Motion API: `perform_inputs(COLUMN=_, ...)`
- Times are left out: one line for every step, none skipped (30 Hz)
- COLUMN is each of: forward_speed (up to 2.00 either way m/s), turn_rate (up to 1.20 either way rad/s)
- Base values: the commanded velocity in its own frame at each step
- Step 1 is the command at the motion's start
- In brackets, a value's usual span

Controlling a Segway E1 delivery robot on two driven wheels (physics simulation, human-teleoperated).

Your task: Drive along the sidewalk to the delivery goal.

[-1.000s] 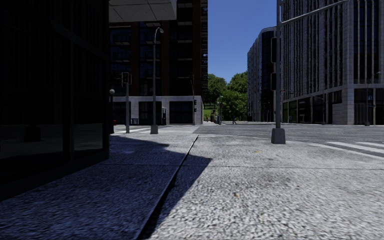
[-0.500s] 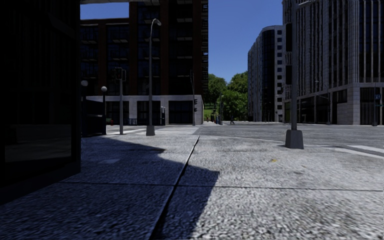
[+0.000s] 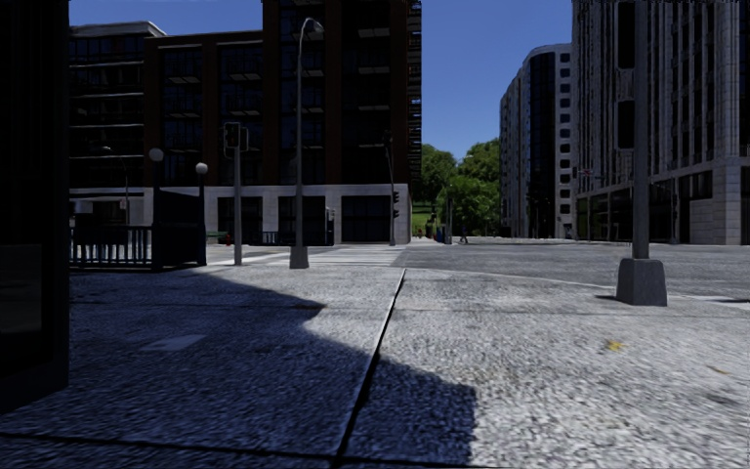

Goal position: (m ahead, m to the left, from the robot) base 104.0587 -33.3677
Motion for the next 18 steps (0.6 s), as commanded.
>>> perform_inputs(forward_speed=2.0, turn_rate=0.27)
perform_inputs(forward_speed=2.0, turn_rate=0.27)
perform_inputs(forward_speed=2.0, turn_rate=0.27)
perform_inputs(forward_speed=2.0, turn_rate=0.27)
perform_inputs(forward_speed=2.0, turn_rate=0.27)
perform_inputs(forward_speed=2.0, turn_rate=0.27)
perform_inputs(forward_speed=2.0, turn_rate=0.27)
perform_inputs(forward_speed=2.0, turn_rate=0.27)
perform_inputs(forward_speed=2.0, turn_rate=0.27)
perform_inputs(forward_speed=2.0, turn_rate=0.27)
perform_inputs(forward_speed=2.0, turn_rate=0.27)
perform_inputs(forward_speed=2.0, turn_rate=0.21)
perform_inputs(forward_speed=2.0, turn_rate=0.02)
perform_inputs(forward_speed=2.0, turn_rate=0.02)
perform_inputs(forward_speed=2.0, turn_rate=0.0)
perform_inputs(forward_speed=2.0, turn_rate=0.0)
perform_inputs(forward_speed=2.0, turn_rate=0.0)
perform_inputs(forward_speed=2.0, turn_rate=0.0)
